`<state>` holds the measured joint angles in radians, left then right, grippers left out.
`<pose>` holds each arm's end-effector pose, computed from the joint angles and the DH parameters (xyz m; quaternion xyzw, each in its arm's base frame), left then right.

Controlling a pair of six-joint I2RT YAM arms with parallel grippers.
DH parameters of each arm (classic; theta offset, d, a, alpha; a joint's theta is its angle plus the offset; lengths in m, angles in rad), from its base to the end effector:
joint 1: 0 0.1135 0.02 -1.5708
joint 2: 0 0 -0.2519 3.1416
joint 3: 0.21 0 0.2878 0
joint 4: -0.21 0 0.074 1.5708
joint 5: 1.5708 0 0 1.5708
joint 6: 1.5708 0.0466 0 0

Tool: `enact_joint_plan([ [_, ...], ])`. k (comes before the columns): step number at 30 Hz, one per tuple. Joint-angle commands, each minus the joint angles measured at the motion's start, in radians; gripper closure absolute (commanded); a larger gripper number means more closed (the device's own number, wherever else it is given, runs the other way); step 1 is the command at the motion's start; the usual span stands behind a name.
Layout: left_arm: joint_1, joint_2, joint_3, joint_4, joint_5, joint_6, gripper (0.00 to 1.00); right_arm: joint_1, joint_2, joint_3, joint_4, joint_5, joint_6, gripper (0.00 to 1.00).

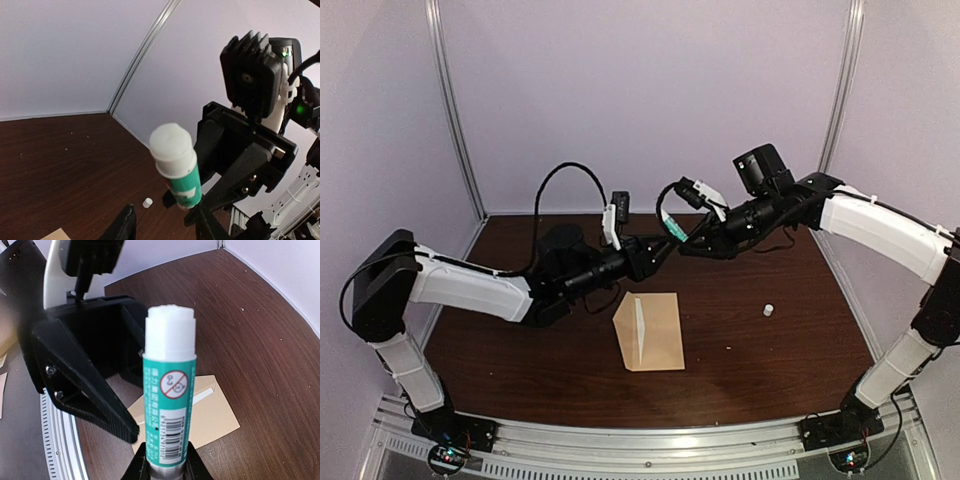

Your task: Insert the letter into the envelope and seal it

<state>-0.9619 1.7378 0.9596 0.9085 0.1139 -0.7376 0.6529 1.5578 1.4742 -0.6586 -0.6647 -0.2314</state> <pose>0.2380 -0.3506 0.2227 0.1162 0.6496 -0.5884 0.4672 0.2874 0.2560 0.3269 -0.4890 0.7259 0.3717 0.3096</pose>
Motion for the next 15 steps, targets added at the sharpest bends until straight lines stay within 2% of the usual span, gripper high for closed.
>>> enact_joint_plan([
  [1, 0.004, -0.180, -0.046, -0.412, -0.093, 0.357, 0.57, -0.027, -0.060, -0.057, -0.018, -0.014, -0.046, 0.88],
  [4, -0.020, -0.281, -0.041, -0.634, -0.215, 0.618, 0.56, -0.035, -0.057, -0.089, -0.030, -0.084, -0.033, 0.88],
  [7, -0.103, -0.367, -0.064, -0.717, -0.350, 0.972, 0.56, -0.036, -0.041, -0.108, -0.039, -0.186, -0.016, 0.88],
  [11, -0.296, -0.399, -0.109, -0.698, -0.592, 1.517, 0.57, -0.037, -0.005, -0.100, -0.077, -0.332, -0.003, 0.87],
  [15, -0.380, -0.371, -0.144, -0.530, -0.736, 1.844, 0.57, -0.036, 0.030, -0.112, -0.107, -0.435, 0.007, 0.87],
])
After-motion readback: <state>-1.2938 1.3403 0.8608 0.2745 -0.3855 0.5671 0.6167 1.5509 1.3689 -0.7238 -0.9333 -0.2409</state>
